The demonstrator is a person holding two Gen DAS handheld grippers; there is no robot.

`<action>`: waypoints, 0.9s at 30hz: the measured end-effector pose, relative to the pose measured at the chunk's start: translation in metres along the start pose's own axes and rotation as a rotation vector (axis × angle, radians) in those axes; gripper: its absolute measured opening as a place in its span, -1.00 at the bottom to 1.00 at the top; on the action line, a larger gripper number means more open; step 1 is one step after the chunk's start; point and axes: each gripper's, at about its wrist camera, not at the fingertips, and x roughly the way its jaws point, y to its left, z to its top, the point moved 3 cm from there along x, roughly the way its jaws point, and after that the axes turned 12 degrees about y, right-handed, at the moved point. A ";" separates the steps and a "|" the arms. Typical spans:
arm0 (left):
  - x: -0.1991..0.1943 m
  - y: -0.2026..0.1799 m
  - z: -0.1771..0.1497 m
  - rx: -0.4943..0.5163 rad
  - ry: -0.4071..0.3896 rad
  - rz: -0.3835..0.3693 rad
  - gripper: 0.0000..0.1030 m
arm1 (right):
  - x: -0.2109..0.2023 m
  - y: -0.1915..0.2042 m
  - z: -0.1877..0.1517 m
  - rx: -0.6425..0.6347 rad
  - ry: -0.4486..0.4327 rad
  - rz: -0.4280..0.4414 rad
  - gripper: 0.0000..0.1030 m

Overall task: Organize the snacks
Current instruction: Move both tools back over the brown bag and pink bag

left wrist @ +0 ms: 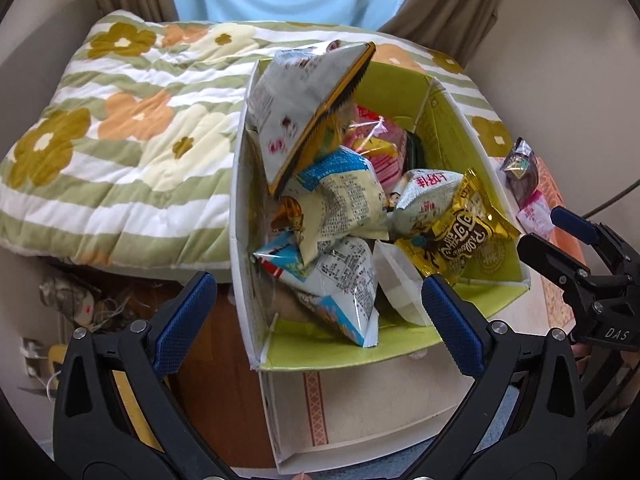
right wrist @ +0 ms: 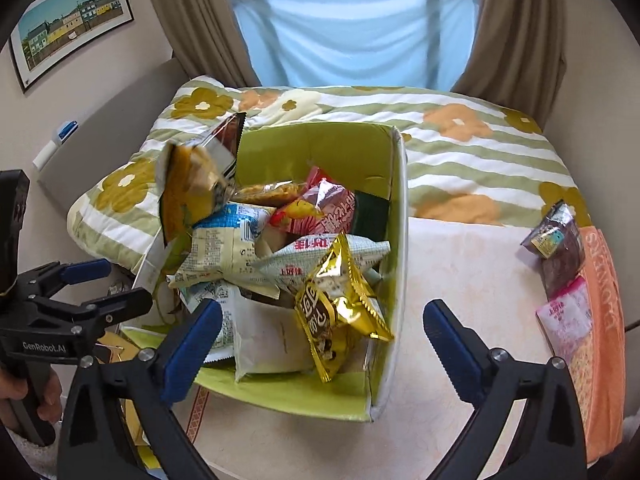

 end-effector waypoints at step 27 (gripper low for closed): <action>0.004 -0.180 0.055 0.174 -0.066 -0.029 0.98 | -0.066 -0.144 -0.019 0.137 -0.121 -0.029 0.95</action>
